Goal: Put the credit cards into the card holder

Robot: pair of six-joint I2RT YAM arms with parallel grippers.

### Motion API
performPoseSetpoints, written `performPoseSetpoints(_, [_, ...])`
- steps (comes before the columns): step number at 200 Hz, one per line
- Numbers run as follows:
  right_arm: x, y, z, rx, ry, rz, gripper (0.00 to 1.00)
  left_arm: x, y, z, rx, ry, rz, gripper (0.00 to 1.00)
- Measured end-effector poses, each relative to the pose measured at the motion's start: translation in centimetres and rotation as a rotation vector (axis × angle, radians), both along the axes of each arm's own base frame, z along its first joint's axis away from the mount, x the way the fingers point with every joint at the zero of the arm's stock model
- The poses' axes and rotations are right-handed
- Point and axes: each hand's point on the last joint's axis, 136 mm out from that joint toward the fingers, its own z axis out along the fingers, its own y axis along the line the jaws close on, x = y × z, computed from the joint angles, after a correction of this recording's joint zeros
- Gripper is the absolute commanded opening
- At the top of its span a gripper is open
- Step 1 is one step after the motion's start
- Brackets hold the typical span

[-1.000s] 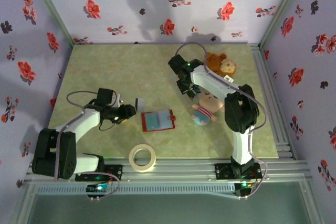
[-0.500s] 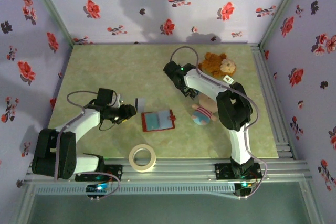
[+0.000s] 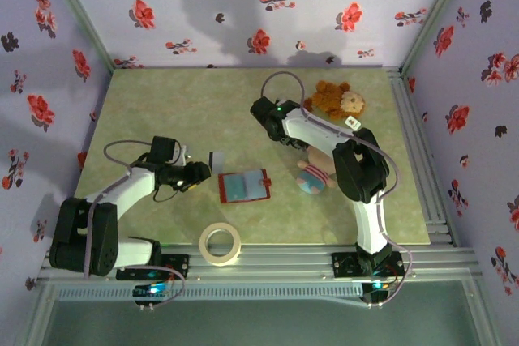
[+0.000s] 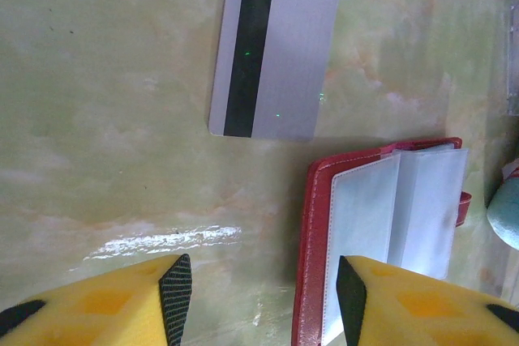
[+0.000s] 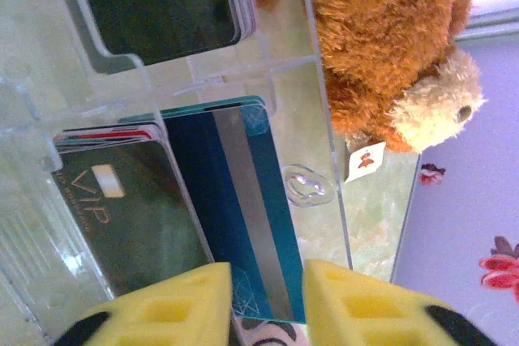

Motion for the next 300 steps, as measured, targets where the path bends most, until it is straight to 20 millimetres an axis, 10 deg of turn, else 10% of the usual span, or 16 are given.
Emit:
performPoseSetpoints(39, [0.1, -0.1, 0.1, -0.003, -0.006, -0.003, 0.2, 0.0, 0.0, -0.1, 0.002, 0.003, -0.002, 0.54])
performPoseSetpoints(99, [-0.6, 0.4, 0.2, -0.006, 0.006, 0.009, 0.53, -0.1, 0.0, -0.1, 0.002, 0.002, -0.005, 0.54])
performPoseSetpoints(138, [-2.2, 1.9, 1.0, 0.095, 0.063, 0.043, 0.36, -0.1, 0.0, -0.2, 0.003, 0.004, -0.004, 0.54])
performPoseSetpoints(241, [-1.6, 1.7, -2.8, 0.019, 0.121, 0.047, 0.43, -0.1, 0.0, -0.2, 0.004, 0.004, -0.007, 0.54])
performPoseSetpoints(300, [-0.7, 0.3, -2.7, -0.094, 0.074, 0.031, 0.29, -0.1, 0.0, -0.3, 0.007, 0.0, -0.015, 0.54])
